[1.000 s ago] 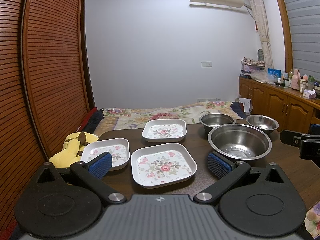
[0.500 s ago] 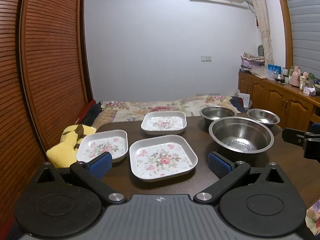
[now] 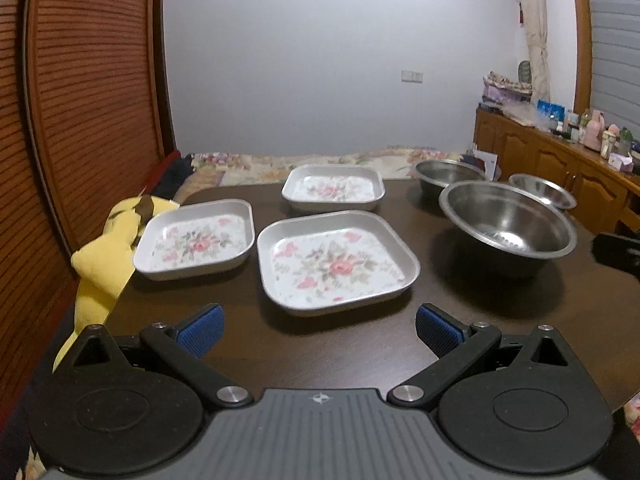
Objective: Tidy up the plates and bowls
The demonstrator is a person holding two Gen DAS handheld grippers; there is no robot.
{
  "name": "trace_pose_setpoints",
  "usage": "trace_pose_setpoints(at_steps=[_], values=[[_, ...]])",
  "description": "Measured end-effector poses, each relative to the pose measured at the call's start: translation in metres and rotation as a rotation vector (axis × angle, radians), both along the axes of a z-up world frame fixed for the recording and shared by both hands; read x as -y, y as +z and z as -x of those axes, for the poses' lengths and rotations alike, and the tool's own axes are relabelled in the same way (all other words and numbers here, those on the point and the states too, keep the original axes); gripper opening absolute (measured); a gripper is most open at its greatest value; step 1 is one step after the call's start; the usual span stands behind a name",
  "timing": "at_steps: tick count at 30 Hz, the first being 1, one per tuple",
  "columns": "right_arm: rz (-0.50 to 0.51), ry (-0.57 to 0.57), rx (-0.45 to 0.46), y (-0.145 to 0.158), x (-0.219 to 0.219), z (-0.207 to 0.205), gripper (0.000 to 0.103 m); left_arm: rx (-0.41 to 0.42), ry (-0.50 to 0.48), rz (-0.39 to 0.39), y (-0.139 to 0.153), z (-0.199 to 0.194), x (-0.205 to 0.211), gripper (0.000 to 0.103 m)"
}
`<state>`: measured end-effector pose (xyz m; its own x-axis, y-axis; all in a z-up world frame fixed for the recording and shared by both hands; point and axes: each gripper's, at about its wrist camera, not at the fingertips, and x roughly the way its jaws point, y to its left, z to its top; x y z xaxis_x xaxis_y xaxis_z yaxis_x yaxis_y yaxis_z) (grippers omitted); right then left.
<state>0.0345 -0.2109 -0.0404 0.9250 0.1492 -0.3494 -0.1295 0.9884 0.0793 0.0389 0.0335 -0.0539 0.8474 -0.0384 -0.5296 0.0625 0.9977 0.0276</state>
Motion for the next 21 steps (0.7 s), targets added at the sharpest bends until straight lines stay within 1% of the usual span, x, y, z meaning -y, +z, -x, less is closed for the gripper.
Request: trace_pose_setpoints(at_steps=[6,9,12,16,21], values=[[0.008,0.04,-0.023,-0.006,-0.012,-0.006,0.103,-0.04,0.008,0.037,-0.009,-0.011,-0.021,0.103],[0.017,0.065,-0.032,-0.009,-0.019,-0.008,0.103,-0.049,0.013,0.035,-0.009,-0.015,-0.029,0.103],[0.033,0.1,-0.039,-0.011,-0.03,-0.012,0.103,-0.037,0.019,0.02,-0.008,-0.018,-0.035,0.103],[0.06,0.145,-0.044,-0.012,-0.043,-0.02,0.103,-0.01,0.005,0.033,-0.005,-0.022,-0.047,0.103],[0.07,0.208,-0.048,-0.011,-0.06,-0.034,0.103,-0.008,0.009,0.013,-0.003,-0.036,-0.058,0.103]])
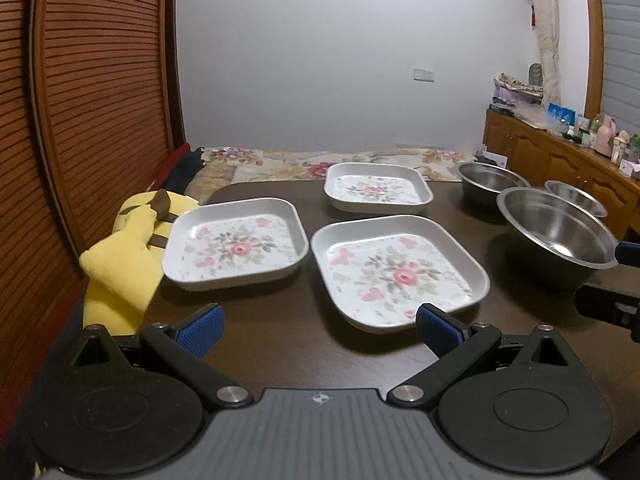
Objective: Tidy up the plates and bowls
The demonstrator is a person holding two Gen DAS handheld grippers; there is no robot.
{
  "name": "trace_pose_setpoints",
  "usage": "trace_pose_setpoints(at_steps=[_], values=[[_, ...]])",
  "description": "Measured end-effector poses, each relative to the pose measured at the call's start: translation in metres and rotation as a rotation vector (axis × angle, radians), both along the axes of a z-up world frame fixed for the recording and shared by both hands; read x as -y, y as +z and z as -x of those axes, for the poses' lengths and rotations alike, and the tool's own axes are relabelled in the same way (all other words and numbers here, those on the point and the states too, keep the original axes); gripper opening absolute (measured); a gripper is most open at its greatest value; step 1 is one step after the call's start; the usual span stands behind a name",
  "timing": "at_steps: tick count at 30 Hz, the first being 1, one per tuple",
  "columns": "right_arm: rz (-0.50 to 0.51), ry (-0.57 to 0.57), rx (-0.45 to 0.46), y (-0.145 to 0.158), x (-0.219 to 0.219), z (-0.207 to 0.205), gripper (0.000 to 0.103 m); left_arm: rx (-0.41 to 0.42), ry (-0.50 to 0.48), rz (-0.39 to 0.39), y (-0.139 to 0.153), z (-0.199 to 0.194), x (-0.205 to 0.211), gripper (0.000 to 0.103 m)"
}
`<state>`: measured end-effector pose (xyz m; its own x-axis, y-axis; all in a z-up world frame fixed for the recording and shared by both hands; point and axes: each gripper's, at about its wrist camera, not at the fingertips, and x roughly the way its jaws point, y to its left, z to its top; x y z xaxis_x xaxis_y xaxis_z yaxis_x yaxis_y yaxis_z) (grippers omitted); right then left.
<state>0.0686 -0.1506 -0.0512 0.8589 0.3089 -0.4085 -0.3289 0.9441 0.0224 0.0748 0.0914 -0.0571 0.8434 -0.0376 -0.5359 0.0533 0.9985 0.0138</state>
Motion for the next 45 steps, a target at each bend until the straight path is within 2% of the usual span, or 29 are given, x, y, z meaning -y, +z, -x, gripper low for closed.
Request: trace_pose_setpoints(at_steps=[5,6,7,10,13,18,22,27,35,45], values=[[0.016,0.052,-0.002,0.001,-0.019,-0.014,0.101,-0.001,-0.022,0.03,0.0,-0.013,-0.011,0.103],[0.019,0.059,-0.004,0.0,-0.022,-0.017,0.097,0.0,-0.022,0.029,0.0,-0.015,-0.012,0.103],[0.022,0.068,-0.014,0.0,-0.025,-0.02,0.089,0.0,-0.022,0.026,0.001,-0.017,-0.013,0.103],[0.022,0.086,-0.029,0.0,-0.032,-0.03,0.085,0.011,-0.017,0.012,0.001,-0.024,-0.014,0.103],[0.046,0.085,-0.032,-0.002,-0.039,-0.04,0.077,0.013,-0.033,0.029,-0.001,-0.032,-0.017,0.099],[0.066,0.079,-0.062,-0.01,-0.043,-0.054,0.065,-0.009,-0.052,0.041,-0.007,-0.047,-0.018,0.075],[0.088,0.067,-0.08,-0.018,-0.046,-0.059,0.055,-0.023,-0.067,0.074,-0.012,-0.056,-0.017,0.063],[0.103,0.056,-0.096,-0.026,-0.049,-0.062,0.049,-0.042,-0.076,0.077,-0.019,-0.064,-0.012,0.049],[0.117,0.033,-0.108,-0.033,-0.052,-0.069,0.049,-0.067,-0.076,0.091,-0.025,-0.075,-0.009,0.03],[0.094,0.014,-0.128,-0.037,-0.052,-0.076,0.047,-0.095,-0.08,0.116,-0.032,-0.084,-0.01,0.015]])
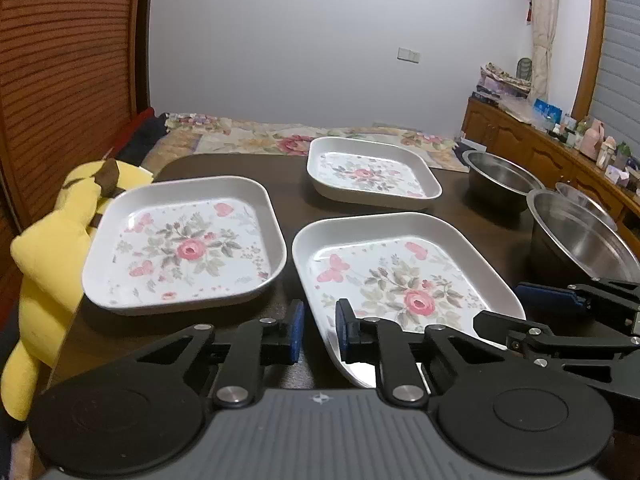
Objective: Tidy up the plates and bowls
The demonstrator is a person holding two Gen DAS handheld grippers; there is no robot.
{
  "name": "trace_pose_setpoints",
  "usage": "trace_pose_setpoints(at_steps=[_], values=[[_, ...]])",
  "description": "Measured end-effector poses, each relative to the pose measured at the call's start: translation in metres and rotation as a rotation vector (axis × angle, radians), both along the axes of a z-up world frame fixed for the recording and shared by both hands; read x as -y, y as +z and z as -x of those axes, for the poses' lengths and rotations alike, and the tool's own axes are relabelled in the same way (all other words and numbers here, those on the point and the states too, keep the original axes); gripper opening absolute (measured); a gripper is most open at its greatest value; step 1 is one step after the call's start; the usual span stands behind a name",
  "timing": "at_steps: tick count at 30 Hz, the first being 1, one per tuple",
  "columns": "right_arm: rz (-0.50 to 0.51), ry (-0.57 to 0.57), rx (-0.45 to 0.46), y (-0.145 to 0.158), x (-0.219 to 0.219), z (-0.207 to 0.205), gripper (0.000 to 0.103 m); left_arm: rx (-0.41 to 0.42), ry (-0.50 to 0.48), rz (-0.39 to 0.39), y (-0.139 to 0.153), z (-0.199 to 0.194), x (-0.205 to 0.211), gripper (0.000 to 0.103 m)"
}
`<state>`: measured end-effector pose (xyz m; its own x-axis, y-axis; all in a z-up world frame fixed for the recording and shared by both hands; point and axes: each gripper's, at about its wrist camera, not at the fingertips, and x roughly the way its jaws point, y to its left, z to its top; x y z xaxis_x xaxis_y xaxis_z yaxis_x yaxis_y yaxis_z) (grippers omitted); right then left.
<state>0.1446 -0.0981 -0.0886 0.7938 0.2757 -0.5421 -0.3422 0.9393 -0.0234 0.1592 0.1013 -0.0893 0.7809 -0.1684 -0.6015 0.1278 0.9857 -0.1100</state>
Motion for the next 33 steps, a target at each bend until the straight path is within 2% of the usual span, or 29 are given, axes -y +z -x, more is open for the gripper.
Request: trace_pose_setpoints(at_steps=[3,6,13,19,27,33], values=[[0.006,-0.004,0.001,-0.002,-0.002,0.0,0.043,-0.008,0.007,-0.002,-0.003,-0.002,0.0,0.013],[0.008,-0.012,-0.003,-0.004,0.0,-0.002,0.031,-0.016,0.005,-0.001,-0.006,-0.002,0.0,0.011],[0.001,-0.009,-0.018,-0.005,0.002,-0.002,0.03,-0.017,-0.007,0.024,-0.006,-0.001,-0.004,0.01],[-0.044,0.013,-0.037,-0.001,0.007,0.005,0.026,-0.002,-0.006,0.034,-0.001,0.01,-0.009,0.01],[-0.079,0.062,-0.025,0.011,0.014,0.032,0.026,0.024,-0.023,0.049,0.01,0.04,-0.015,0.01],[-0.078,0.096,-0.043,0.01,0.02,0.052,0.026,0.02,-0.04,0.048,0.006,0.066,-0.011,0.01]])
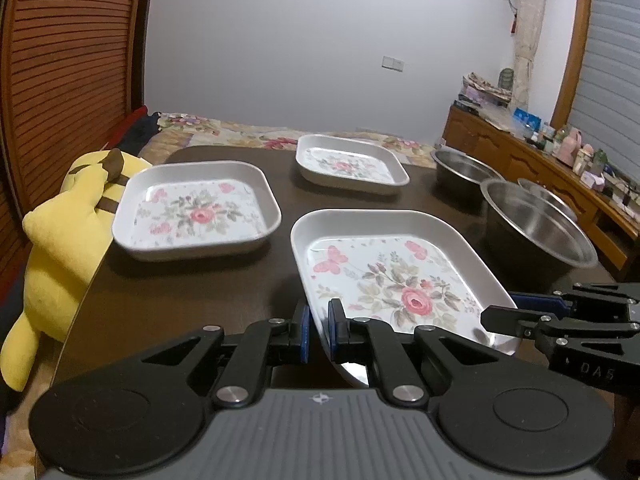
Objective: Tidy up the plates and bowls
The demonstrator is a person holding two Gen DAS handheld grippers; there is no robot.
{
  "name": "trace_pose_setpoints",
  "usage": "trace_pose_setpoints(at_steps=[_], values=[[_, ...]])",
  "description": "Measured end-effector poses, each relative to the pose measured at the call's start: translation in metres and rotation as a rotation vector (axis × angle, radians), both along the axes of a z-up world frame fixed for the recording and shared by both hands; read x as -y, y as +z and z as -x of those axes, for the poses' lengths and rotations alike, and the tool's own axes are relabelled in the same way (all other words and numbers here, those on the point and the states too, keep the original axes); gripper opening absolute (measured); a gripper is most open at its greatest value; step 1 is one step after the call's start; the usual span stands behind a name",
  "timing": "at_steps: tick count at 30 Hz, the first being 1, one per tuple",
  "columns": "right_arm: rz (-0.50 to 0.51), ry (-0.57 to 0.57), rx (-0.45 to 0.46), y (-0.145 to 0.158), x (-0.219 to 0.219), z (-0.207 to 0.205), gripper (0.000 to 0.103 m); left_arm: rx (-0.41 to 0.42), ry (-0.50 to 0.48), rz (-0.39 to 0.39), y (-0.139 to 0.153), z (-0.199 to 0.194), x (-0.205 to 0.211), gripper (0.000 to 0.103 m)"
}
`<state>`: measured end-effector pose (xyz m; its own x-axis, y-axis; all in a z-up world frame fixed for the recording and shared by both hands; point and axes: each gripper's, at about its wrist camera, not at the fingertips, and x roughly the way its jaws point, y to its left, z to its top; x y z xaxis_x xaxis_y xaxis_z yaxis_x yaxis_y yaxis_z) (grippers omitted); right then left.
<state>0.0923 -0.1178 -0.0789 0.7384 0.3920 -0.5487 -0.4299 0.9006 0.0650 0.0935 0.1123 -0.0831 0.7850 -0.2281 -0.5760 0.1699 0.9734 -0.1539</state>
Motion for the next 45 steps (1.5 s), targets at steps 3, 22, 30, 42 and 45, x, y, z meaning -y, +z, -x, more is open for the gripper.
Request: trace_pose_setpoints(at_steps=[3,22,30,42,45], values=[[-0.009,0.008,-0.023,-0.002,0.004,0.005,0.026,-0.004,-0.006,-0.003,-0.002,0.006,0.002,0.01],[-0.047,0.004,-0.067,-0.011,0.011,0.028,0.027,-0.016,-0.024,-0.005,-0.014,0.02,0.007,0.01],[-0.071,-0.011,-0.055,-0.012,0.011,0.028,0.027,-0.025,-0.036,-0.01,-0.017,0.013,0.007,0.01],[-0.041,-0.033,-0.004,-0.01,0.011,0.031,0.027,-0.012,-0.03,-0.003,-0.016,0.013,0.005,0.01],[-0.053,-0.044,0.013,-0.006,0.016,0.03,0.028,-0.002,-0.024,-0.001,-0.01,0.013,0.002,0.01]])
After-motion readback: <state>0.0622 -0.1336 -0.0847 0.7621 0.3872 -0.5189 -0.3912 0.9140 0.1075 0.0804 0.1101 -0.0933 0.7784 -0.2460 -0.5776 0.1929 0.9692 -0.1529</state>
